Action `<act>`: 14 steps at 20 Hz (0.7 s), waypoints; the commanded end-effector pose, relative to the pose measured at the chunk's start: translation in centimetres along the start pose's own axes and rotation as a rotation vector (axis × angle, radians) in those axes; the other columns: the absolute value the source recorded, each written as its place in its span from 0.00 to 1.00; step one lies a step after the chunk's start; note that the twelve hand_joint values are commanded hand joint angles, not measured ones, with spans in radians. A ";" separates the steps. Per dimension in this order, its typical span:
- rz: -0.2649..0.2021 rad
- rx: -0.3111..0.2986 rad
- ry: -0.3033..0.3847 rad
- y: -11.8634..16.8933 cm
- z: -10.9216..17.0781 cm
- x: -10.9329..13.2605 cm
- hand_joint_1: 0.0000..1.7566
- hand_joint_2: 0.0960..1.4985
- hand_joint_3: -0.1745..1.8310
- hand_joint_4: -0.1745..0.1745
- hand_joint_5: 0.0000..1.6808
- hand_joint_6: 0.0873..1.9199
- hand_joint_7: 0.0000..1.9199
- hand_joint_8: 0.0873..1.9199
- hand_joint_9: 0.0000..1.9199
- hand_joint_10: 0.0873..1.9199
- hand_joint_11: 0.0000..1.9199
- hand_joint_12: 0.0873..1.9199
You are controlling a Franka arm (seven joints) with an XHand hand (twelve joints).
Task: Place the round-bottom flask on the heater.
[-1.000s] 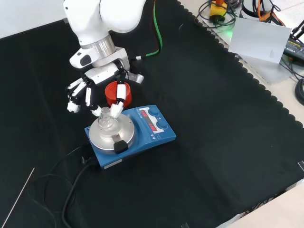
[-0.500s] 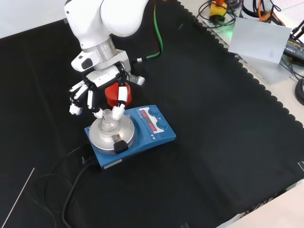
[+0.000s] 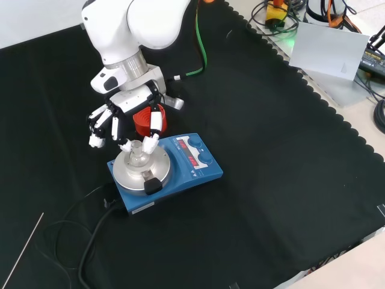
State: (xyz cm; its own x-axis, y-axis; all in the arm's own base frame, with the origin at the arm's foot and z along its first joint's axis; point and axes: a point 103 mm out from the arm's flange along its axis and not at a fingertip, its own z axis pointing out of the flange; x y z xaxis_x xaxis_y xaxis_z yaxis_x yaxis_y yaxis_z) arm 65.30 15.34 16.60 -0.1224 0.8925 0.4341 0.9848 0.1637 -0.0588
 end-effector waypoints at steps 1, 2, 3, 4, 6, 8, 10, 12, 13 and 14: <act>0.002 0.020 0.021 0.0 0.2 -0.2 0.62 0.40 0.48 1.00 0.66 0.50 0.14 0.23 0.24 0.26 0.03 0.68; 0.000 0.028 0.025 0.0 0.2 -0.3 0.61 0.42 0.47 0.99 0.65 0.51 0.14 0.23 0.23 0.26 0.03 0.68; 0.000 0.033 0.028 0.0 0.2 -0.4 0.61 0.45 0.44 0.99 0.64 0.52 0.13 0.23 0.23 0.26 0.02 0.68; 0.001 0.038 0.031 0.0 0.3 -0.5 0.60 0.49 0.39 1.00 0.62 0.52 0.12 0.23 0.23 0.26 0.01 0.69; 0.006 0.047 0.030 0.0 0.3 -0.5 0.59 0.58 0.29 1.00 0.59 0.53 0.12 0.24 0.21 0.27 0.00 0.69; 0.011 0.056 0.028 0.0 0.2 -0.6 0.56 0.50 0.35 0.68 0.49 0.49 0.11 0.23 0.21 0.27 0.00 0.68; 0.012 0.066 0.023 0.0 0.1 -0.6 0.55 0.42 0.44 0.53 0.42 0.46 0.10 0.23 0.19 0.27 0.00 0.67; 0.012 0.071 0.022 0.0 0.0 -0.5 0.54 0.38 0.47 0.48 0.35 0.42 0.09 0.23 0.18 0.28 0.00 0.65; 0.010 0.076 0.017 0.0 0.0 -0.5 0.54 0.37 0.48 0.47 0.32 0.40 0.09 0.23 0.18 0.28 0.00 0.65; 0.008 0.081 0.012 -0.1 0.0 -0.4 0.53 0.36 0.48 0.47 0.29 0.37 0.08 0.23 0.18 0.28 0.00 0.64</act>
State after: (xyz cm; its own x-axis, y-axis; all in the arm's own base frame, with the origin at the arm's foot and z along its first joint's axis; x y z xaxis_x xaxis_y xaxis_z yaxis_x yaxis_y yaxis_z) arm 65.43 14.96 16.44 -0.1109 0.8839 0.4544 0.9756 0.1840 -0.1197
